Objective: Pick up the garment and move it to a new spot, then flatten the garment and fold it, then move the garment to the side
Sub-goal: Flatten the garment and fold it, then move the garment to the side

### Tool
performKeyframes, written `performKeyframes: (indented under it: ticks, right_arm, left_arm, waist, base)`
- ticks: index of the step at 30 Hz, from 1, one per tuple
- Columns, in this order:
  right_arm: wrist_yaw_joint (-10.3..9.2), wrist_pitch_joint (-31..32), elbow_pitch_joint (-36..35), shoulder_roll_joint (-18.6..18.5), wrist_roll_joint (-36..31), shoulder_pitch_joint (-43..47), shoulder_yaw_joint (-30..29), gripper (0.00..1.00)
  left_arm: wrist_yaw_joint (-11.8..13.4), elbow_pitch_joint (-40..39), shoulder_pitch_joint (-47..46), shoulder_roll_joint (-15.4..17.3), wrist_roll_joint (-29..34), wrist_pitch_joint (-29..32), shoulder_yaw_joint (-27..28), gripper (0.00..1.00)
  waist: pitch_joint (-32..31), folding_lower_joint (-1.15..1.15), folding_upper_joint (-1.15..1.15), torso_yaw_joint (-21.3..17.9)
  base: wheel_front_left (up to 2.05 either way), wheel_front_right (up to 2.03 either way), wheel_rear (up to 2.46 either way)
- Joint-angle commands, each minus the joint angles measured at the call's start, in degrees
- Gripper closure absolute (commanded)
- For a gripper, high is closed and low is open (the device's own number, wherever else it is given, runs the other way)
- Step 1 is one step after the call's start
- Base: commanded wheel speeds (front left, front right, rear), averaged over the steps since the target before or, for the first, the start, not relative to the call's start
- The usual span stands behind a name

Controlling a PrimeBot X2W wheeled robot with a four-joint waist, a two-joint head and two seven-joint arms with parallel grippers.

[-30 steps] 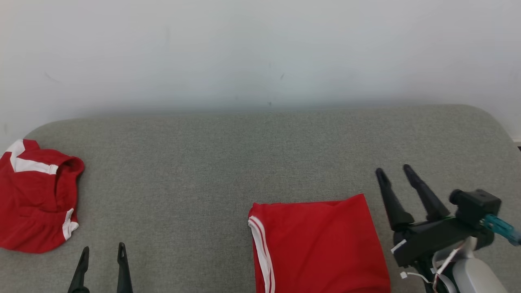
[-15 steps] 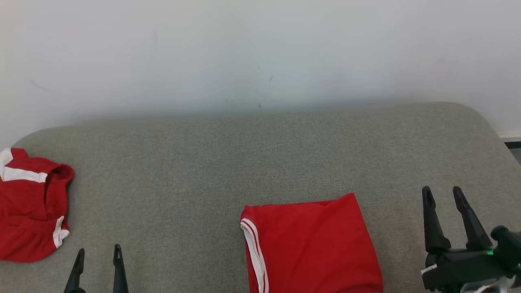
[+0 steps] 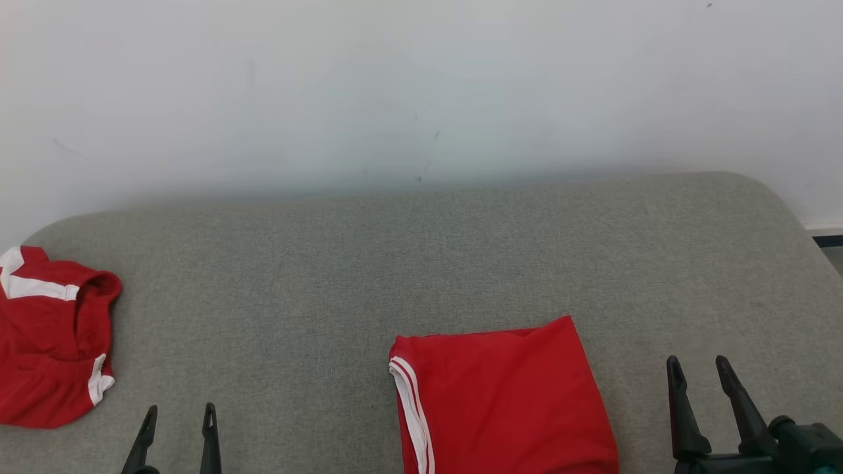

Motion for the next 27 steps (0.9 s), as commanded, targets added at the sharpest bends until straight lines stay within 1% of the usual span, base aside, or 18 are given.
performKeyframes:
  ticks: [1,4,10,16,24,25,27]
  right_arm:
    - [-0.14,-0.6,0.7,0.5,-0.9,0.7,0.2,0.0]
    - [-0.14,-1.1,2.1,1.0,-1.2,1.0,0.0,0.0]
    - [-0.14,-1.4,3.7,0.8,-2.4,0.8,0.6,0.0]
    - [-0.14,-1.6,4.9,0.4,-3.1,0.2,1.2,0.0]
    - [-0.14,-1.6,6.0,0.7,-3.1,-0.3,1.7,0.0]
    - [-0.14,-1.6,6.1,0.7,-3.0,-0.4,1.7,0.0]
    - [-0.14,-1.7,6.2,0.8,-2.9,-0.5,1.7,0.0]
  left_arm:
    - [-0.3,0.4,-0.2,0.3,0.4,0.2,-0.3,0.0]
    - [-0.8,0.8,-0.6,0.2,0.2,0.1,-0.8,0.0]
    - [-1.2,1.6,-0.8,0.6,0.0,-0.2,-1.3,0.0]
    - [0.3,1.9,-0.5,0.7,-0.1,-0.4,-0.5,0.0]
    - [1.2,0.5,0.4,0.8,-1.6,-0.8,1.3,0.0]
    - [1.1,0.3,0.6,0.9,-1.9,-0.9,1.5,0.0]
    - [-0.1,-0.3,1.1,1.0,-2.9,-1.0,1.6,0.0]
  waist:
    - [0.0,0.0,0.0,0.3]
    - [-0.2,0.0,0.0,0.6]
    - [-0.5,0.0,0.0,1.1]
    - [-0.8,0.0,0.0,1.4]
    - [-1.0,0.0,0.0,1.5]
    - [-1.1,0.0,0.0,1.4]
    - [-1.1,0.0,0.0,1.3]
  base:
    - [0.0,0.0,0.0]
    - [0.0,0.0,0.0]
    - [0.0,0.0,0.0]
    - [0.0,0.0,0.0]
    - [0.0,0.0,0.0]
    - [0.0,0.0,0.0]
    - [0.0,0.0,0.0]
